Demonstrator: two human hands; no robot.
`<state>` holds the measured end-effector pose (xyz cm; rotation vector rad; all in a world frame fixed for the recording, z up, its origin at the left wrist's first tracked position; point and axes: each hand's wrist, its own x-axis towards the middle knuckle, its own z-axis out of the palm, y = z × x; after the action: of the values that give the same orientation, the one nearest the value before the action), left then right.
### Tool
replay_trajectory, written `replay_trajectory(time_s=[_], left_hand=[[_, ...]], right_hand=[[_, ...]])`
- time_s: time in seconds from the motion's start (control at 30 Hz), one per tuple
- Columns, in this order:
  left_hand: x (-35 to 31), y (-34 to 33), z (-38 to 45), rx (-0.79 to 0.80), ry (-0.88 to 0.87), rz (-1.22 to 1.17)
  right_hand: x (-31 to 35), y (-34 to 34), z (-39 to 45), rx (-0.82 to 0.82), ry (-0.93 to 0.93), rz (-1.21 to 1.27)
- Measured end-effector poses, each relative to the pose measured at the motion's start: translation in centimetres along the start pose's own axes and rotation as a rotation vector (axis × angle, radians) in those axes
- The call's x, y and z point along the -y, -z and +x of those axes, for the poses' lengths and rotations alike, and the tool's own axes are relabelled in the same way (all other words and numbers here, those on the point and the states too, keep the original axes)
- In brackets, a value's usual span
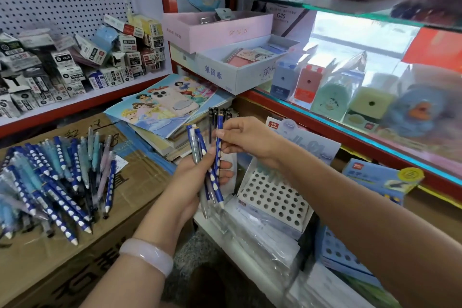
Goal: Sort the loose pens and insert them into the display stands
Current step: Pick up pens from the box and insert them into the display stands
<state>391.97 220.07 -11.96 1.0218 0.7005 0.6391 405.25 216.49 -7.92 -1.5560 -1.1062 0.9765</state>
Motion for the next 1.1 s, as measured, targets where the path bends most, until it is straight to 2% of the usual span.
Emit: replay_trajectory(time_s=[0.2,0.37,0.53,0.7,0.9,1.1], left_hand=[[3.1,-2.7,-1.3,-0.070,0.064,0.051],[5.6,-4.4,-2.2,0.046,0.069,0.382],[6.5,-6.0,-2.9,0.118,0.158,0.357],[6.8,-7.0,-3.0,0.178,0.235,0.255],[6.8,-7.9,-3.1,0.187,0.205,0.199],[7.3,-8.1,-2.5,0.185,0.169,0.240]], right_hand=[[0.2,4.8,-5.6,-0.288,0.070,-0.120],[-2.2,10.8,-11.2,-0.526,0.037,-0.253],[-5.8,13.9,-16.4,-0.723,-0.024,-0.465],[-9.1,13.9,-18.3,-0.734,-0.140,-0.651],[-12.3,12.9,-18.7,-0.710,-0.214,-0.761],[-13.4,12.4,-18.5,-0.757,-0.197,-0.743]])
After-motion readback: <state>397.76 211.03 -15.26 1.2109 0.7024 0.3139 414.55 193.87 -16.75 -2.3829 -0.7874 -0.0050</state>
